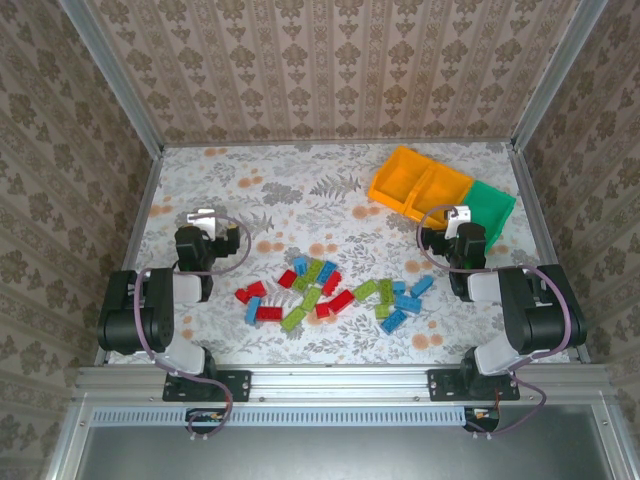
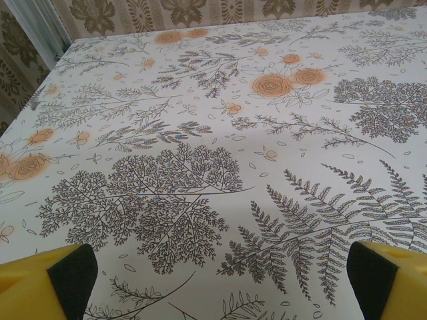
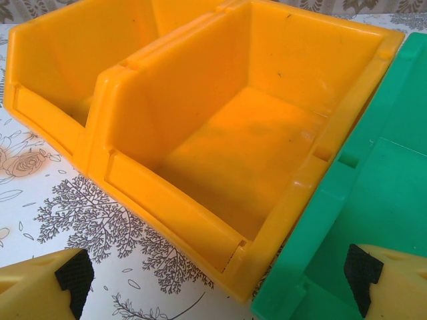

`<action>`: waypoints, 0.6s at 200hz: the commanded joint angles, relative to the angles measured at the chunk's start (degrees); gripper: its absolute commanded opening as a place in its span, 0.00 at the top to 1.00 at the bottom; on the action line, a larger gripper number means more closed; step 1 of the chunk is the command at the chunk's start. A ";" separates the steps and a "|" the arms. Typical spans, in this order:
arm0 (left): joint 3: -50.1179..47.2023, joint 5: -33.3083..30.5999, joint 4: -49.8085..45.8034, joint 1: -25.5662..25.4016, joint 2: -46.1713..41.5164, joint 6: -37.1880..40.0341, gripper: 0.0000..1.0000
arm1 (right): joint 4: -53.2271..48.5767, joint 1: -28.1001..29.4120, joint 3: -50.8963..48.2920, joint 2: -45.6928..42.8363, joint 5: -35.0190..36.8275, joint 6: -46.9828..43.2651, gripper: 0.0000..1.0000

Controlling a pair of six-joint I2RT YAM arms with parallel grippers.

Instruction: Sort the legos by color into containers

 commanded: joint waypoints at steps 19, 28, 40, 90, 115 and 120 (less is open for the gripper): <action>0.86 1.12 -0.03 0.47 -0.23 0.20 0.00 | 0.46 -0.01 1.49 -0.94 0.80 0.09 0.00; 0.81 1.09 0.06 0.53 -0.24 0.20 0.00 | -2.64 -0.01 2.88 -2.12 0.96 0.04 0.01; 1.32 0.55 -0.74 0.50 -0.57 0.17 0.00 | -10.38 0.00 5.58 -4.86 1.21 0.41 0.01; 17.59 -11.65 -43.24 -2.22 -16.02 -10.51 0.00 | -40.45 0.00 17.33 -16.90 6.64 7.95 0.04; 17.04 -13.06 -46.04 -8.45 -22.46 -12.14 0.00 | -50.09 -0.97 22.00 -18.73 12.07 15.56 0.01; 16.85 -13.52 -46.63 -10.01 -23.44 -12.26 0.00 | -52.85 -1.61 23.63 -18.31 12.32 17.40 0.01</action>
